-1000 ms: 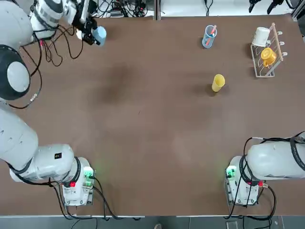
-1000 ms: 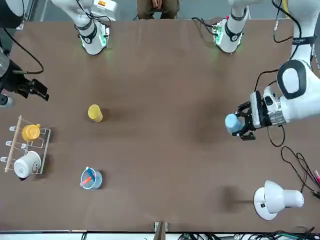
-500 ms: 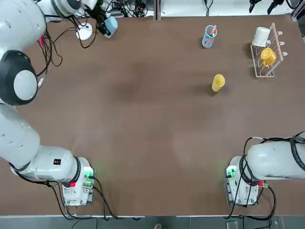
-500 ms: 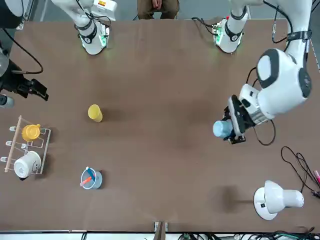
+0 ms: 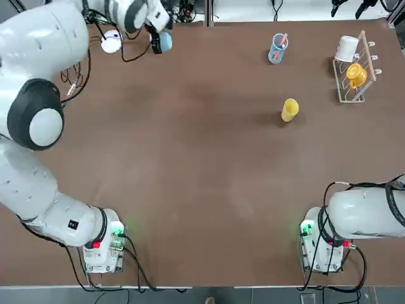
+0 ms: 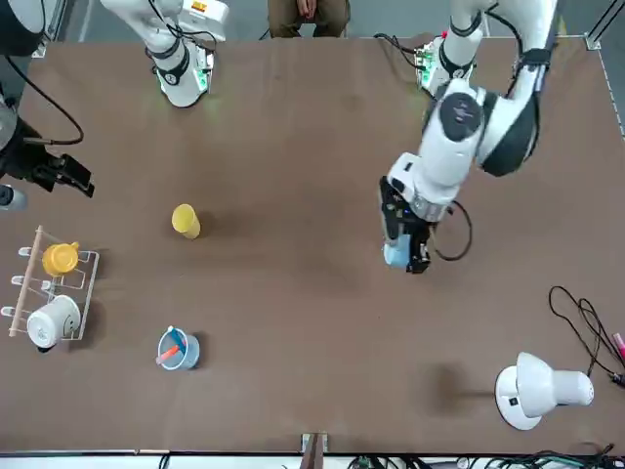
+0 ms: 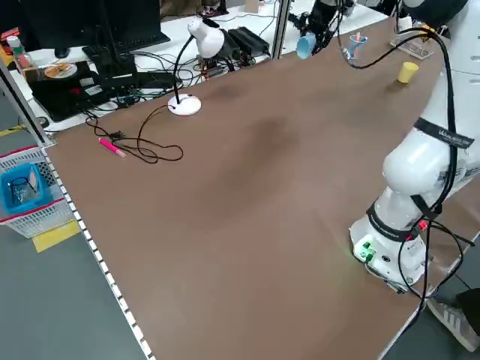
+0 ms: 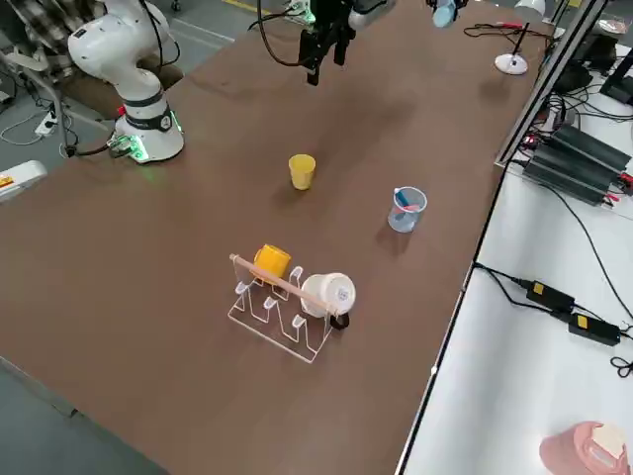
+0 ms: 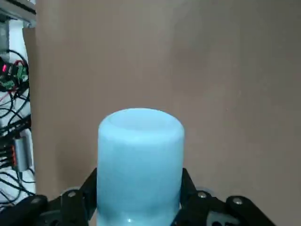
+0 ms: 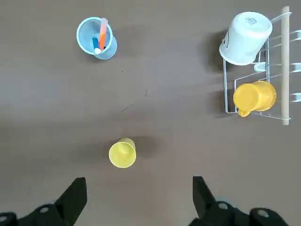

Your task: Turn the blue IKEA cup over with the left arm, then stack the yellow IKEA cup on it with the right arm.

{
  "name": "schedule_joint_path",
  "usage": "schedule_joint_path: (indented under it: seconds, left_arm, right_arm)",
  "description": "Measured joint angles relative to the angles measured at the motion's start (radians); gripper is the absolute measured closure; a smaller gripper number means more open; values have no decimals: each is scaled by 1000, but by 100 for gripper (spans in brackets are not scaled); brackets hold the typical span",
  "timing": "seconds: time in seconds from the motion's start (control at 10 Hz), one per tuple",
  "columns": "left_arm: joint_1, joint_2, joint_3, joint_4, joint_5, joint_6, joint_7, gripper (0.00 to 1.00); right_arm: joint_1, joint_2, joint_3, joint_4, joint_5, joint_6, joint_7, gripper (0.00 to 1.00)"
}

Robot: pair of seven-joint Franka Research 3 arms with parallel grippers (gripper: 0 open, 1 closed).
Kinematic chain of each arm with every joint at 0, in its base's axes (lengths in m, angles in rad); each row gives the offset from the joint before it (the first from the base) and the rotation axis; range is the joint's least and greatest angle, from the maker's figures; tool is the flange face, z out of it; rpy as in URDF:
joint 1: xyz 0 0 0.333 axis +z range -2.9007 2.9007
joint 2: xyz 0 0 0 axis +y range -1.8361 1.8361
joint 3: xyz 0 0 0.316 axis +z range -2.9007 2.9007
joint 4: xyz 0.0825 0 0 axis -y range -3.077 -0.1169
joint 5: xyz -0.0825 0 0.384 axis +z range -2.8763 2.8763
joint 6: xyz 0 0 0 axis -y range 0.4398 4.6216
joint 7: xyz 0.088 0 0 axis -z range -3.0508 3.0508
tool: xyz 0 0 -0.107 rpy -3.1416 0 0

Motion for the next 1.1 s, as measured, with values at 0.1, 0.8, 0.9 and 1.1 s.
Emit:
schedule_joint_path:
  seconds: [0.1,0.8,0.9,1.1]
  left_arm:
    - [-29,28,0,29,82,-36,-18,32]
    - [-346,326,41,345,403,-453,-174,32]
    - [-393,366,63,369,424,-456,-216,32]
    - [-495,457,129,415,467,-456,-264,32]
  right_arm:
    - [0,0,0,0,0,-1,-1,0]
    - [0,0,1,-1,0,-6,-3,0]
    - [0,0,1,-1,0,-6,-3,0]
    - [0,0,1,-1,0,-6,-3,0]
